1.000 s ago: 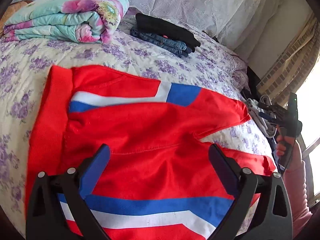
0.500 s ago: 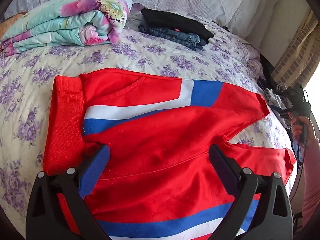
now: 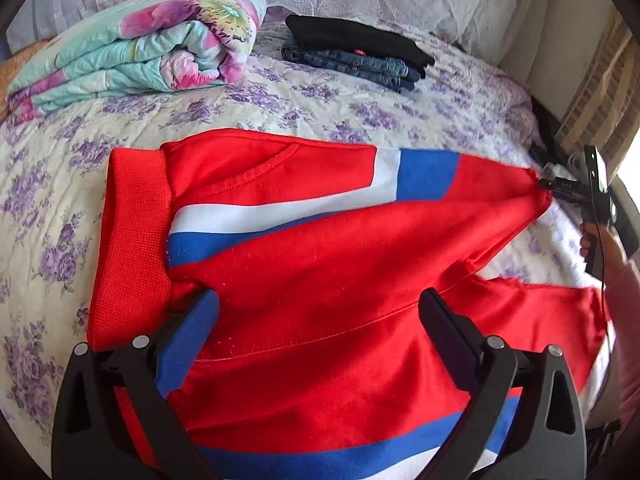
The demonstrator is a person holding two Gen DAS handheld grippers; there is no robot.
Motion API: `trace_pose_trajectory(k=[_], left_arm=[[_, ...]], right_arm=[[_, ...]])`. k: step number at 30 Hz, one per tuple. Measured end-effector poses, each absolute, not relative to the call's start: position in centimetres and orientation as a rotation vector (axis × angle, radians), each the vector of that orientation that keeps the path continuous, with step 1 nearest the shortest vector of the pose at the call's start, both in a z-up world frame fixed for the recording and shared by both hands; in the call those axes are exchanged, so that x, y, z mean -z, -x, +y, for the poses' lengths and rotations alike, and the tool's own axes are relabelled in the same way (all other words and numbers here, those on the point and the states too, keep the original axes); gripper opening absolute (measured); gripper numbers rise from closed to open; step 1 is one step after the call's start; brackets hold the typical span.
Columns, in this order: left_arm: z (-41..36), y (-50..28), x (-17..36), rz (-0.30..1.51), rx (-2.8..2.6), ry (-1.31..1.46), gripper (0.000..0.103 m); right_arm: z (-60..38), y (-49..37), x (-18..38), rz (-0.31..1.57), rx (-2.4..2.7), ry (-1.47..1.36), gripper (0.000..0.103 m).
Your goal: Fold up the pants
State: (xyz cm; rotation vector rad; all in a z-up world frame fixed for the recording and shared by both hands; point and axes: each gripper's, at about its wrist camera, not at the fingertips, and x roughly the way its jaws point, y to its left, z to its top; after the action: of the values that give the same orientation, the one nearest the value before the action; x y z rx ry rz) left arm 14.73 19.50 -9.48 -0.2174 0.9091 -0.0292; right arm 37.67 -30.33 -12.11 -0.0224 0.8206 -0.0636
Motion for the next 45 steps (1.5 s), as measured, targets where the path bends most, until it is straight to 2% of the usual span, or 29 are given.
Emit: trace_pose_trajectory(k=[1,5,10,12,14,16,18,20,24,26,27,28,29,31,34,41,45], left_arm=[[19.0,-14.8,9.6,0.914,0.014,0.179,0.098],[19.0,-14.8,9.5,0.914,0.009,0.16,0.098],[20.1,-14.6,9.4,0.908,0.03,0.232,0.098],[19.9,-14.5,9.5,0.911,0.025,0.213,0.098],[19.6,-14.2,9.6,0.911,0.011,0.183,0.098],[19.6,-14.0,9.6,0.906,0.0,0.171,0.098],[19.8,-13.8,9.5,0.899,0.006,0.186,0.098],[20.2,-13.6,9.4,0.897,0.014,0.207,0.098],[19.7,-13.3,9.4,0.906,-0.001,0.184,0.098],[19.2,-13.1,9.5,0.911,-0.019,0.145,0.098],[19.0,-13.0,9.5,0.91,-0.026,0.132,0.098],[19.0,-12.7,9.3,0.901,-0.032,0.131,0.098],[19.1,-12.4,9.2,0.89,-0.033,0.139,0.098],[19.2,-11.4,9.0,0.87,-0.03,0.144,0.098],[18.9,-10.9,9.3,0.899,-0.034,0.114,0.098],[22.3,-10.2,2.9,0.804,-0.017,0.115,0.098],[25.8,-11.4,1.3,0.811,-0.09,0.067,0.098]], right_arm=[[-30.2,-37.6,12.6,0.841,0.09,0.067,0.088],[-27.7,-32.3,9.8,0.758,-0.043,-0.053,0.089],[-16.2,-23.6,9.1,0.739,-0.572,0.013,0.088],[-11.4,-20.9,10.1,0.74,-0.755,0.075,0.084],[-7.5,-18.8,11.4,0.761,-0.9,0.123,0.073],[-4.7,-17.7,13.7,0.842,-1.005,0.153,0.068],[-3.5,-16.7,16.8,0.996,-1.033,0.155,0.066],[-4.7,-15.2,17.6,0.972,-1.025,0.112,0.067],[-7.3,-12.8,17.4,1.057,-1.035,0.092,0.067],[-8.1,-10.9,16.9,1.032,-1.012,0.177,0.067],[-8.6,-10.5,16.2,1.008,-0.998,0.195,0.067],[-9.4,-9.8,15.5,0.969,-1.005,0.175,0.073],[-10.3,-9.2,15.2,0.933,-1.013,0.143,0.082],[-11.6,-9.1,16.7,0.948,-0.944,0.158,0.096],[-12.0,-8.3,17.2,0.953,-0.933,0.256,0.097],[-11.5,-10.6,9.2,0.814,-0.964,0.258,0.1],[-8.8,-14.2,8.8,0.848,-1.015,0.239,0.1]])
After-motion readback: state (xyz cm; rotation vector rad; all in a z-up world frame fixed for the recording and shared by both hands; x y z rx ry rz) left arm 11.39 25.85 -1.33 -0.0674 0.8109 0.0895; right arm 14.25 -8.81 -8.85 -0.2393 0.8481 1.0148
